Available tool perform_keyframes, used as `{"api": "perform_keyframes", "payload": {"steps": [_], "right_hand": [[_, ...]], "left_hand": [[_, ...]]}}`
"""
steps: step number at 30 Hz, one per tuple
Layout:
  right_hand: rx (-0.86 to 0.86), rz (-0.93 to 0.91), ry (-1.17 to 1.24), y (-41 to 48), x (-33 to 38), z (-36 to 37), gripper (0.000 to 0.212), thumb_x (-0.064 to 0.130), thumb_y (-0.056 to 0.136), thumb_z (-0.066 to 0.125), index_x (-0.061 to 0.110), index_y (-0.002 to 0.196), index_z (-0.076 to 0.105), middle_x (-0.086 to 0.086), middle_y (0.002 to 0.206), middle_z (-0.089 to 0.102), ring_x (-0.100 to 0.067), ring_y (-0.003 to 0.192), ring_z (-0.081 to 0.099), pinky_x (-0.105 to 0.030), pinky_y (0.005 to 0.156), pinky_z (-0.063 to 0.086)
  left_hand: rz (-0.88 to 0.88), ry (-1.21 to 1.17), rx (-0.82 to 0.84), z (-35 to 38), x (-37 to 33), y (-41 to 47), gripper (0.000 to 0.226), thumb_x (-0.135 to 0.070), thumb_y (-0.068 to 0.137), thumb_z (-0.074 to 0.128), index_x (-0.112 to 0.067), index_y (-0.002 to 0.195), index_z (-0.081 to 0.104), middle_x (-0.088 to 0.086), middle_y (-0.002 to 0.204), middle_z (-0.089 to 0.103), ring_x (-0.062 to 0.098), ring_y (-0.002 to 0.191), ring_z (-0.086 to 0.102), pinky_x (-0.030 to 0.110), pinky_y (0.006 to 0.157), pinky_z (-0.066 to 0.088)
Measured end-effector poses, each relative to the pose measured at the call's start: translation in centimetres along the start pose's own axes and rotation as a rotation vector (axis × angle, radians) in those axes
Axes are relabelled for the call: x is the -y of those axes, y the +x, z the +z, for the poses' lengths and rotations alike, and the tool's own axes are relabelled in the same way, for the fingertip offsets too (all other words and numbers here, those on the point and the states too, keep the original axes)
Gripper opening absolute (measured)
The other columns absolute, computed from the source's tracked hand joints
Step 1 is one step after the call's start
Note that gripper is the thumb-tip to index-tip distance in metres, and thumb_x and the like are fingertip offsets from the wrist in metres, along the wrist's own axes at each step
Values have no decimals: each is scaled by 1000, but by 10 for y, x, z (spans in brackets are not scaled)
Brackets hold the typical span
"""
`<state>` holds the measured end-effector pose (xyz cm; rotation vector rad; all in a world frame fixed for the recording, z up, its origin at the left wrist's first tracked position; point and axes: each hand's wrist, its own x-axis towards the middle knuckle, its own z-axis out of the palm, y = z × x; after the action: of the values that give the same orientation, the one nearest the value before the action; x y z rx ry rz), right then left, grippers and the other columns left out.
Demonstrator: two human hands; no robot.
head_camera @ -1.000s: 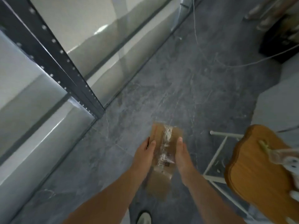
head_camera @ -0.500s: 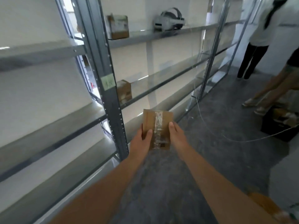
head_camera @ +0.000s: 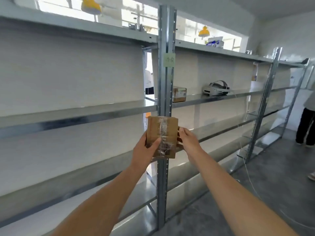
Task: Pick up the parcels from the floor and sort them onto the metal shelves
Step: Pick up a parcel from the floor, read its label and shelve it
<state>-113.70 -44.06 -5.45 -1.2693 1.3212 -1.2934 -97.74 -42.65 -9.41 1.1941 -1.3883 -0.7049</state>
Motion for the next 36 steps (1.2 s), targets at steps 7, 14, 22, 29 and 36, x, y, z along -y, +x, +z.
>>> {"api": "perform_keyframes", "payload": {"steps": [7, 14, 22, 29, 36], "right_hand": [[74, -63, 59, -51, 36, 87, 17, 21, 103, 49, 19, 117, 58, -1, 105, 64, -10, 87, 63, -16, 60, 51], [253, -125, 82, -88, 71, 171, 39, 42, 96, 57, 19, 128, 55, -1, 120, 65, -20, 108, 62, -34, 95, 49], [509, -194, 83, -132, 101, 233, 61, 60, 85, 56, 17, 126, 63, -1, 117, 69, -10, 100, 62, -23, 77, 45], [638, -207, 138, -153, 110, 272, 63, 55, 76, 69, 16, 126, 62, -4, 116, 71, -18, 103, 67, -30, 84, 53], [663, -237, 227, -171, 107, 310, 37, 25, 84, 78, 14, 115, 62, -8, 113, 70, -23, 102, 68, -32, 76, 57]], "left_hand": [[25, 13, -87, -116, -21, -36, 42, -41, 90, 70, -31, 130, 58, -13, 111, 71, 0, 95, 68, 15, 77, 56], [10, -61, -231, -207, -39, -67, 43, -43, 87, 72, -28, 125, 59, -13, 109, 71, 7, 98, 71, 20, 80, 58], [33, -116, -305, -294, -59, -106, 44, -39, 87, 73, -22, 126, 62, -5, 113, 73, 7, 97, 72, 16, 73, 58], [42, -138, -398, -342, -63, -135, 45, -35, 90, 71, -20, 130, 59, -2, 119, 71, 11, 104, 70, 18, 77, 59], [27, -58, -586, -381, -65, -155, 34, -32, 97, 62, -33, 131, 56, 3, 128, 61, 19, 117, 60, 19, 81, 52]]}}
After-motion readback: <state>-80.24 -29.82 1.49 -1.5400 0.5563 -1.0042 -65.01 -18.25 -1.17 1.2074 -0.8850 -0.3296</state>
